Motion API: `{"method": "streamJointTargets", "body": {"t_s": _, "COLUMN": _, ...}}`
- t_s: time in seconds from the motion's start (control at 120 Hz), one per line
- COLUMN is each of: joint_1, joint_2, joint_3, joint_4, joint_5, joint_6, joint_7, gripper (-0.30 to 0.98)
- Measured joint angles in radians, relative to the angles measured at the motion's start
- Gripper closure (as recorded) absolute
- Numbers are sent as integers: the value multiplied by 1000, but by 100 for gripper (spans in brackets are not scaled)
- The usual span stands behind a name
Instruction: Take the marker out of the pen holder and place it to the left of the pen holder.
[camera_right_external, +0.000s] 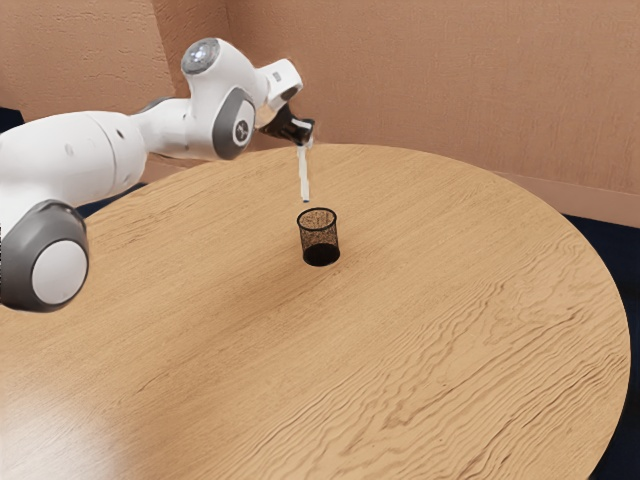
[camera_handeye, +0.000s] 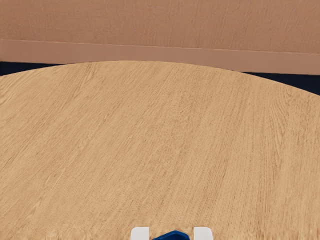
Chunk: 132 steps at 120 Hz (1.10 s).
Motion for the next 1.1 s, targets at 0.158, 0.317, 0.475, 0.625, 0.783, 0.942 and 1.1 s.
{"method": "streamJointTargets", "body": {"t_s": 0.158, "joint_1": 1, "joint_2": 3, "joint_3": 95, "joint_4": -4, "joint_5": 29, "joint_6": -233, "joint_7": -54, "gripper": 78}}
{"method": "streamJointTargets", "body": {"t_s": 0.317, "joint_1": 0, "joint_2": 122, "joint_3": 117, "joint_4": 64, "joint_5": 43, "joint_6": -402, "joint_7": -93, "gripper": 78}}
{"method": "streamJointTargets", "body": {"t_s": 0.475, "joint_1": 1, "joint_2": 182, "joint_3": 131, "joint_4": 129, "joint_5": 49, "joint_6": -499, "joint_7": -119, "gripper": 77}}
{"method": "streamJointTargets", "body": {"t_s": 0.625, "joint_1": 2, "joint_2": 186, "joint_3": 130, "joint_4": 95, "joint_5": 43, "joint_6": -518, "joint_7": -129, "gripper": 71}}
{"method": "streamJointTargets", "body": {"t_s": 0.783, "joint_1": 2, "joint_2": 188, "joint_3": 123, "joint_4": 89, "joint_5": 22, "joint_6": -487, "joint_7": -115, "gripper": 37}}
{"method": "streamJointTargets", "body": {"t_s": 0.942, "joint_1": 1, "joint_2": -71, "joint_3": 110, "joint_4": -51, "joint_5": 20, "joint_6": -626, "joint_7": -98, "gripper": 17}}
{"method": "streamJointTargets", "body": {"t_s": 1.1, "joint_1": -5, "joint_2": -425, "joint_3": -31, "joint_4": -159, "joint_5": 95, "joint_6": -913, "joint_7": -83, "gripper": 8}}
